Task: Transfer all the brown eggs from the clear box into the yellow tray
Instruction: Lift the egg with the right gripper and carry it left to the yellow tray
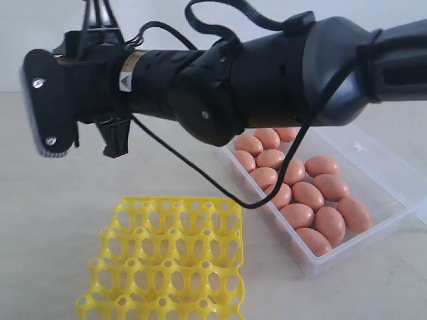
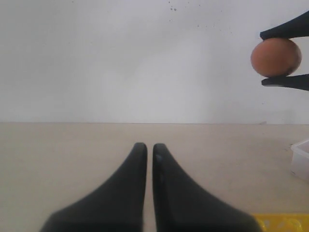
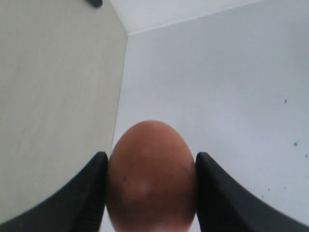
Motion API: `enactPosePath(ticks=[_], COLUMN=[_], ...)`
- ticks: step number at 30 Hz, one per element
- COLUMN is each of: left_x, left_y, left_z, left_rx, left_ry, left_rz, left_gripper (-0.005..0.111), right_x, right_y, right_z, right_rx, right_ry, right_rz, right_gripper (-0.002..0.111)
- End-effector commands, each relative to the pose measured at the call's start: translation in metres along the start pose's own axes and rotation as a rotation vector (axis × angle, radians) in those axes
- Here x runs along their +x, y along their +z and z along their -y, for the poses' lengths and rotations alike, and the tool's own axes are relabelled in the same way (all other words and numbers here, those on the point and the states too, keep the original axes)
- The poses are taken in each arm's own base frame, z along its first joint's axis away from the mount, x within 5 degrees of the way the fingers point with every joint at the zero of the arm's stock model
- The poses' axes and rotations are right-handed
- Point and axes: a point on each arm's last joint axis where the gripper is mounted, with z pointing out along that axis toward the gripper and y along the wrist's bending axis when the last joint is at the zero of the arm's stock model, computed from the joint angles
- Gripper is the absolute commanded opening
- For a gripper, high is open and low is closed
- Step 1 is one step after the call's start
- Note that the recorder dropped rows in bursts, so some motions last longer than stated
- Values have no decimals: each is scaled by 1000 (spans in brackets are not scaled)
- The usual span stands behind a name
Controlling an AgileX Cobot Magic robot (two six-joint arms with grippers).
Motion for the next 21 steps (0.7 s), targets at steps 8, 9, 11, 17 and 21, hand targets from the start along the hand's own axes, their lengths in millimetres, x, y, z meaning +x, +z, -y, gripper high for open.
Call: enactPosePath(ticks=[8, 9, 11, 17, 21], left_x=[-2, -2, -2, -2, -2], left_y=[0, 0, 0, 0, 0], left_z=[0, 0, 0, 0, 0], left_rx=[-2, -2, -2, -2, -2], left_ry=[-10, -10, -10, -10, -10], left_rz=[19, 19, 19, 19, 19], left_gripper=[4, 4, 4, 4, 4], right_x=[-48, -46, -44, -28, -16], right_y=[-4, -5, -11, -41, -54], right_z=[-1, -3, -8, -52, -91], right_rx=[37, 64, 138, 219, 161], right_ry=[1351, 1438, 1504, 1654, 1587], right_rz=[131, 165, 292, 502, 354], right_gripper=[0, 0, 0, 0, 0])
